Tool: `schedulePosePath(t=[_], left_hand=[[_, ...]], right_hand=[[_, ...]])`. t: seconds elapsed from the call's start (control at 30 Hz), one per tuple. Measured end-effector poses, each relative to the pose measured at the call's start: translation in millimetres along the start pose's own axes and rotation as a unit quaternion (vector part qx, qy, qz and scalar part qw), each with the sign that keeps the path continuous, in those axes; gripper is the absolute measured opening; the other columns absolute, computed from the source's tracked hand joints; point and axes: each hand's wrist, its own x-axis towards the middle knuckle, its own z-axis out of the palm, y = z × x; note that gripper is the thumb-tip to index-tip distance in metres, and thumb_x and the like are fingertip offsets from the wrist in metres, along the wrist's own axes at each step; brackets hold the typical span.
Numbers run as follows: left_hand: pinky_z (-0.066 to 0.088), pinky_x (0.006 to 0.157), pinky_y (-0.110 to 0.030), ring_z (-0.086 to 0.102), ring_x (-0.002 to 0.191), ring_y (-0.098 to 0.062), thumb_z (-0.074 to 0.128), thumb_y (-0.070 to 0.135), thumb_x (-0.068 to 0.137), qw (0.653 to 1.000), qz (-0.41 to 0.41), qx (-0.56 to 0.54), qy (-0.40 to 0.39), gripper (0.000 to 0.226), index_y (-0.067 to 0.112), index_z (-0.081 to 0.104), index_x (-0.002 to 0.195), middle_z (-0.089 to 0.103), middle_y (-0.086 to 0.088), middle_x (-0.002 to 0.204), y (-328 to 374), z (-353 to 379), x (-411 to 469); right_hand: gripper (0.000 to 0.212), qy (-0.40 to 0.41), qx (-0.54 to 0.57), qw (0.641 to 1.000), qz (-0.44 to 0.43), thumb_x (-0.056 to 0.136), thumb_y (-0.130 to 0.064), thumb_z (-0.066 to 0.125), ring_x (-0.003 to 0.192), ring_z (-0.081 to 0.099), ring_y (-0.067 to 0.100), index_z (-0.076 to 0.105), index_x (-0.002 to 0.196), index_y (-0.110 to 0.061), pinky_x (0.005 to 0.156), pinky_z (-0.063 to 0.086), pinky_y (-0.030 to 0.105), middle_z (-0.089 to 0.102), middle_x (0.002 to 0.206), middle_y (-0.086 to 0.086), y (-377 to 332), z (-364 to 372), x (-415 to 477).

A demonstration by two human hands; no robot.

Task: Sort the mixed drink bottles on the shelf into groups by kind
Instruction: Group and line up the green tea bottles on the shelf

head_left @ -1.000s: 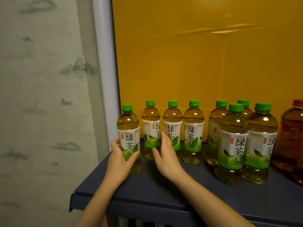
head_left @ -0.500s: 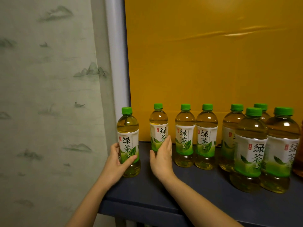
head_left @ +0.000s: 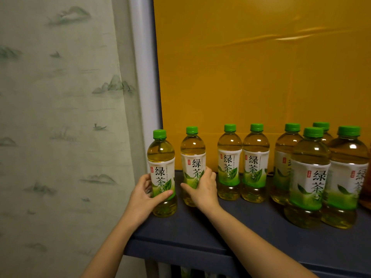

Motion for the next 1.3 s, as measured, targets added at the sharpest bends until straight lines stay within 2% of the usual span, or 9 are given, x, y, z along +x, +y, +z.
schedulePosePath(t=[0.1,0.2,0.33,0.43,0.63,0.73,0.9,1.07,1.3], left_hand=[[0.052,0.071,-0.010,0.059,0.101,-0.007,0.078,0.000,0.064,1.000,0.011,-0.004,-0.010,0.057,0.017,0.049,0.109,0.060,0.010,0.105,7,2,-14],[0.052,0.069,-0.010,0.061,0.098,-0.006,0.080,0.005,0.061,0.999,0.019,-0.004,-0.037,0.055,0.024,0.051,0.103,0.061,0.010,0.106,18,9,-30],[0.054,0.076,-0.017,0.063,0.101,0.000,0.090,0.031,0.044,0.994,0.031,0.006,-0.101,0.074,0.034,0.050,0.105,0.063,0.016,0.107,30,38,-43],[0.053,0.082,-0.019,0.060,0.102,0.008,0.085,0.023,0.055,0.991,0.063,0.020,-0.113,0.065,0.036,0.047,0.106,0.060,0.019,0.110,31,72,-41],[0.051,0.091,-0.027,0.055,0.098,0.017,0.083,0.026,0.063,0.986,0.095,0.046,-0.127,0.061,0.038,0.044,0.108,0.057,0.027,0.107,27,112,-27],[0.050,0.095,-0.031,0.054,0.102,0.009,0.082,0.031,0.063,0.986,0.096,0.053,-0.126,0.065,0.034,0.041,0.112,0.057,0.020,0.111,26,121,-22],[0.049,0.095,-0.043,0.053,0.115,-0.015,0.071,0.059,0.049,0.987,0.084,0.073,-0.116,0.076,0.031,0.041,0.113,0.055,-0.001,0.123,22,128,-12],[0.049,0.095,-0.045,0.053,0.114,-0.016,0.081,0.036,0.062,0.985,0.090,0.090,-0.119,0.065,0.026,0.043,0.114,0.056,-0.002,0.122,21,132,-6],[0.051,0.089,-0.044,0.056,0.108,-0.019,0.082,0.036,0.061,0.983,0.098,0.119,-0.100,0.065,0.016,0.048,0.113,0.059,-0.003,0.116,19,137,-4]], right_hand=[[0.082,0.003,-0.008,1.000,-0.023,0.073,-0.031,0.074,0.127,0.034,0.024,0.025,0.134,-0.010,0.101,0.034,0.031,0.036,0.133,0.009,2,-13,-23],[0.082,0.007,-0.004,0.999,-0.037,0.073,-0.035,0.072,0.125,0.036,0.022,0.024,0.135,-0.012,0.100,0.035,0.032,0.040,0.135,0.003,9,-34,-44],[0.082,0.027,-0.015,0.999,-0.024,0.073,-0.038,0.072,0.124,0.037,0.023,0.023,0.134,-0.012,0.102,0.037,0.035,0.044,0.134,0.000,26,-69,-62],[0.083,0.060,-0.036,0.998,-0.007,0.072,-0.039,0.072,0.123,0.038,0.024,0.023,0.133,-0.011,0.102,0.037,0.043,0.045,0.133,0.002,37,-91,-65],[0.079,0.112,-0.033,0.993,0.011,0.072,-0.034,0.074,0.122,0.042,0.023,0.027,0.132,-0.013,0.098,0.042,0.039,0.049,0.130,0.002,54,-116,-63],[0.079,0.129,-0.028,0.991,0.013,0.072,-0.032,0.074,0.121,0.046,0.023,0.027,0.132,-0.014,0.097,0.044,0.041,0.050,0.130,0.002,58,-118,-61],[0.080,0.140,-0.012,0.990,0.010,0.073,-0.028,0.073,0.125,0.045,0.020,0.025,0.136,-0.016,0.100,0.042,0.038,0.046,0.134,0.002,58,-116,-58],[0.081,0.148,-0.023,0.989,0.014,0.074,-0.030,0.073,0.125,0.044,0.021,0.024,0.137,-0.015,0.101,0.042,0.041,0.046,0.134,0.003,59,-114,-54],[0.084,0.136,-0.029,0.990,0.031,0.073,-0.035,0.073,0.125,0.045,0.021,0.023,0.137,-0.018,0.100,0.043,0.042,0.046,0.135,0.002,59,-115,-52]])
